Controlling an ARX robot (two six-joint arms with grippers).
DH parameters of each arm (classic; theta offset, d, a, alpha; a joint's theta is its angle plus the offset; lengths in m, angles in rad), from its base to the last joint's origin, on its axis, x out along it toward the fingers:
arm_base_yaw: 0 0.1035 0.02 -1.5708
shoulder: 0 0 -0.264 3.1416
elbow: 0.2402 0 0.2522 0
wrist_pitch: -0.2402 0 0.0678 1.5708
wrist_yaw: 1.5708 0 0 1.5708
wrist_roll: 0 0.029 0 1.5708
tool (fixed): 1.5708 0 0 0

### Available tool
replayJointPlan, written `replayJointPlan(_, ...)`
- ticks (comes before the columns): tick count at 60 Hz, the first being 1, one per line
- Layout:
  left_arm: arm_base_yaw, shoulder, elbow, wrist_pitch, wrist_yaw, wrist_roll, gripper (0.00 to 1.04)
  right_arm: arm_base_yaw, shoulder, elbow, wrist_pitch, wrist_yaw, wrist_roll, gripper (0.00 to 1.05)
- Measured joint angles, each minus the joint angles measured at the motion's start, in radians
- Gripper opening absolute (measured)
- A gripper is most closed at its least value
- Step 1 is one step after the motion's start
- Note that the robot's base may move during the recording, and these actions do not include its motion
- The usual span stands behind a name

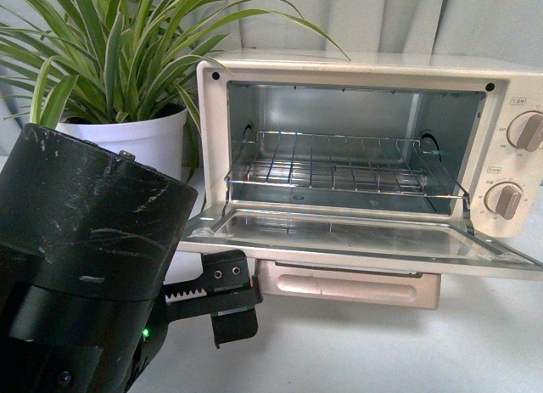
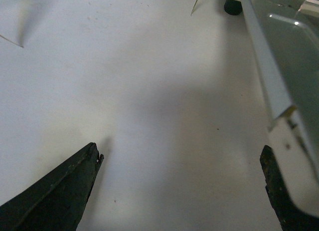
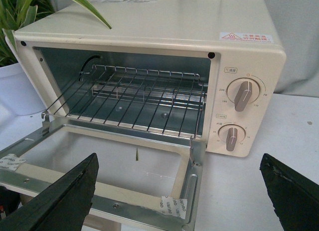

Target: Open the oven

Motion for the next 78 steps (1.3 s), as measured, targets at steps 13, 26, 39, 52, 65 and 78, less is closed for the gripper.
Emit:
replayJointPlan(13,-0.013,0.023,-0.008,0.02,-0.04,0.206,0.98,0.0,0.0,0.0,0.0,0.0,0.002,0.95)
replayJointPlan(26,-0.017,0.038,-0.013,0.053,-0.074,0.328,0.98,0.0,-0.002,0.0,-0.001,-0.004,0.003,0.95)
replayJointPlan(39,-0.017,-0.015,-0.063,0.089,-0.022,0.353,0.98,-0.005,-0.011,-0.005,-0.013,-0.023,0.003,0.95)
replayJointPlan(52,-0.005,-0.175,-0.182,0.121,0.042,0.333,0.98,-0.021,-0.045,-0.055,-0.056,-0.099,-0.002,0.95)
replayJointPlan(65,-0.037,-0.433,-0.269,0.079,0.05,0.357,0.98,-0.054,-0.138,-0.142,-0.103,-0.147,-0.035,0.95)
replayJointPlan(78,-0.064,-0.684,-0.376,-0.017,0.032,0.36,0.98,-0.112,-0.278,-0.233,-0.161,-0.198,-0.045,0.95)
